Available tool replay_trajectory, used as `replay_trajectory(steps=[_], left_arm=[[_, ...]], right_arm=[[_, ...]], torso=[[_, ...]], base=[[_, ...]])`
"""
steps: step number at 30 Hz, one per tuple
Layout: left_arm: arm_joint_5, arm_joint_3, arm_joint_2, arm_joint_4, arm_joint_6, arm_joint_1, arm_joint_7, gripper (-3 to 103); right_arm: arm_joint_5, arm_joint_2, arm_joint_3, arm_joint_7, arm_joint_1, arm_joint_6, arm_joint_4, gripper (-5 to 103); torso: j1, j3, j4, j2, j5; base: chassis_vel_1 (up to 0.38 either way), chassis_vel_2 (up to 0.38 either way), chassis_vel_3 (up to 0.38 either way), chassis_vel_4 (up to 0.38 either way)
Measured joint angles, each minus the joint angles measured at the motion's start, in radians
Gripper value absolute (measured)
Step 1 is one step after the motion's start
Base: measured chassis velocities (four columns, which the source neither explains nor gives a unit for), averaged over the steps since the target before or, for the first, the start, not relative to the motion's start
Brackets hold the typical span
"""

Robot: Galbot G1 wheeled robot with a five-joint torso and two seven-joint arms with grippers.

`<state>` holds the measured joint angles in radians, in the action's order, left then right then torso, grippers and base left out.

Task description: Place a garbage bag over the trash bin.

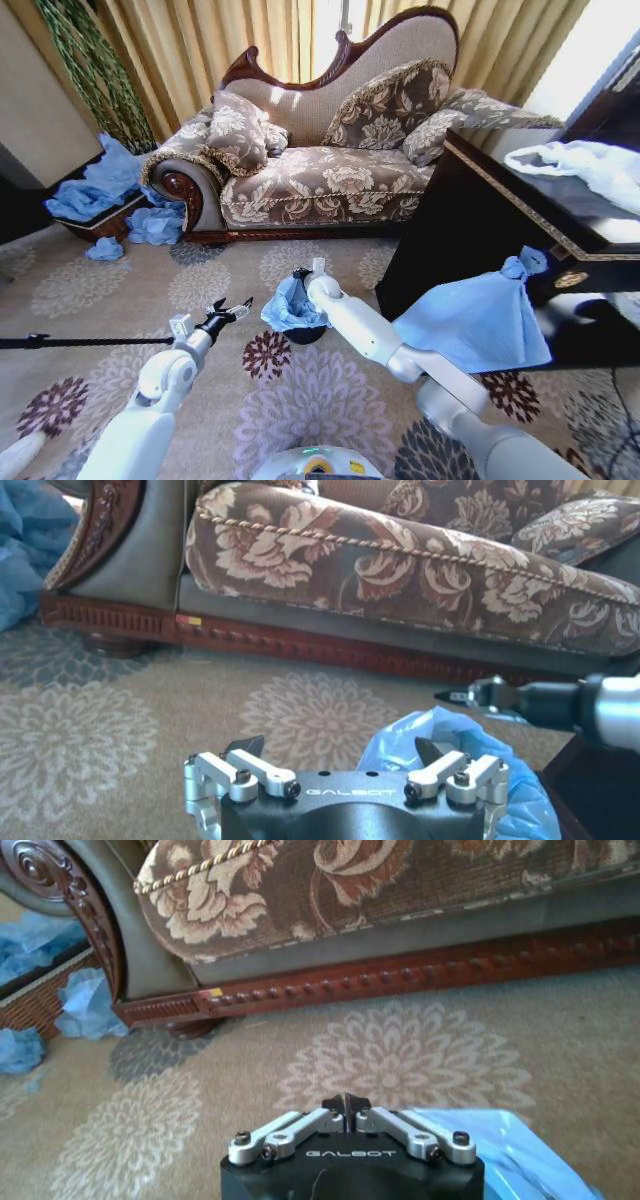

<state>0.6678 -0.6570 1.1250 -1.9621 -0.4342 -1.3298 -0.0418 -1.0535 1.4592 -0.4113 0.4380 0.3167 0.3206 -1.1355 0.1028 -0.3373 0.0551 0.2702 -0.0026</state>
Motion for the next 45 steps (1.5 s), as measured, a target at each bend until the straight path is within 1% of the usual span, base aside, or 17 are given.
replay_trajectory(steps=[2, 5, 8, 9, 11, 13, 19, 20, 21, 23, 26, 32, 41, 45], left_arm=[[0.0, 0.0, -0.003, 0.006, 0.002, 0.002, -0.002, 100], [0.0, 0.001, -0.004, 0.011, 0.002, 0.005, -0.003, 100], [0.001, 0.004, -0.007, 0.015, 0.003, 0.01, -0.003, 100], [0.002, 0.005, -0.009, 0.015, 0.003, 0.012, -0.004, 100], [0.004, 0.005, -0.014, 0.019, 0.006, 0.012, -0.003, 100], [0.005, 0.003, -0.017, 0.023, 0.01, 0.012, -0.005, 100], [0.006, 0.001, -0.021, 0.032, 0.02, 0.012, -0.016, 100], [0.006, 0.001, -0.021, 0.034, 0.021, 0.012, -0.016, 100], [0.006, 0.002, -0.022, 0.037, 0.025, 0.012, -0.019, 100], [0.006, 0.002, -0.022, 0.037, 0.025, 0.012, -0.019, 100], [0.006, 0.003, -0.026, 0.047, 0.032, 0.017, -0.022, 100], [0.006, 0.009, -0.026, 0.054, 0.039, 0.02, -0.027, 100], [0.005, 0.007, -0.019, 0.054, 0.041, 0.017, -0.028, 100], [-0.001, 0.006, -0.008, 0.053, 0.045, 0.009, -0.031, 100]], right_arm=[[-0.036, -0.03, -0.014, 0.034, 0.02, 0.013, -0.063, 0], [-0.056, -0.037, -0.02, 0.048, 0.034, 0.023, -0.087, 0], [-0.054, -0.022, -0.02, 0.046, 0.045, 0.025, -0.069, 0], [-0.049, -0.015, -0.019, 0.042, 0.046, 0.024, -0.056, 0], [-0.016, 0.015, -0.011, 0.009, 0.044, 0.011, 0.013, 0], [0.015, 0.033, 0.0, -0.015, 0.039, -0.012, 0.065, 0], [0.048, 0.044, 0.011, -0.054, 0.029, -0.038, 0.118, 0], [0.057, 0.047, 0.015, -0.066, 0.026, -0.044, 0.133, 0], [0.078, 0.058, 0.028, -0.094, 0.017, -0.059, 0.172, 0], [0.08, 0.059, 0.03, -0.097, 0.016, -0.061, 0.177, 0], [0.107, 0.075, 0.047, -0.134, 0.004, -0.088, 0.222, 0], [0.131, 0.073, 0.049, -0.14, -0.001, -0.102, 0.211, 0], [0.138, 0.069, 0.03, -0.138, 0.0, -0.102, 0.183, 0], [0.15, 0.07, 0.025, -0.163, -0.001, -0.124, 0.185, 0]], torso=[[0.0, 0.0, 0.0002, 0.0, -0.0001], [0.0, 0.0, 0.0001, 0.0, 0.0], [0.0, 0.0, 0.0, 0.0, -0.0001], [0.0, 0.0, -0.0001, 0.0, 0.0], [0.0, 0.0, -0.0002, 0.0, -0.0001], [0.0, 0.0, -0.0004, 0.0, 0.0], [0.0, 0.0, -0.0002, 0.0, 0.0], [0.0, 0.0, -0.0001, 0.0, -0.0001], [0.0, 0.0, -0.0002, 0.0, -0.0001], [0.0, 0.0, -0.0001, 0.0, -0.0001], [0.0, 0.0, -0.0002, 0.0, -0.0001], [0.0, 0.0, -0.0002, 0.0, 0.0], [0.0, 0.0, -0.0002, 0.0, 0.0], [0.0, 0.0, -0.0002, 0.0, 0.0]], base=[[0.0, 0.0, 0.0, 0.0], [0.0, 0.0, 0.0, 0.0], [0.0, 0.0, 0.0, 0.0], [0.0, 0.0, 0.0, 0.0], [0.0, 0.0, 0.0, 0.0], [0.0, 0.0, 0.0, 0.0], [0.0, 0.0, 0.0, 0.0], [0.0, 0.0, 0.0, 0.0], [0.0, 0.0, 0.0, 0.0], [0.0, 0.0, 0.0, 0.0], [0.0, 0.0, 0.0, 0.0], [0.0, 0.0, 0.0, 0.0], [0.0, 0.0, 0.0, 0.0], [0.0, 0.0, 0.0, 0.0]])
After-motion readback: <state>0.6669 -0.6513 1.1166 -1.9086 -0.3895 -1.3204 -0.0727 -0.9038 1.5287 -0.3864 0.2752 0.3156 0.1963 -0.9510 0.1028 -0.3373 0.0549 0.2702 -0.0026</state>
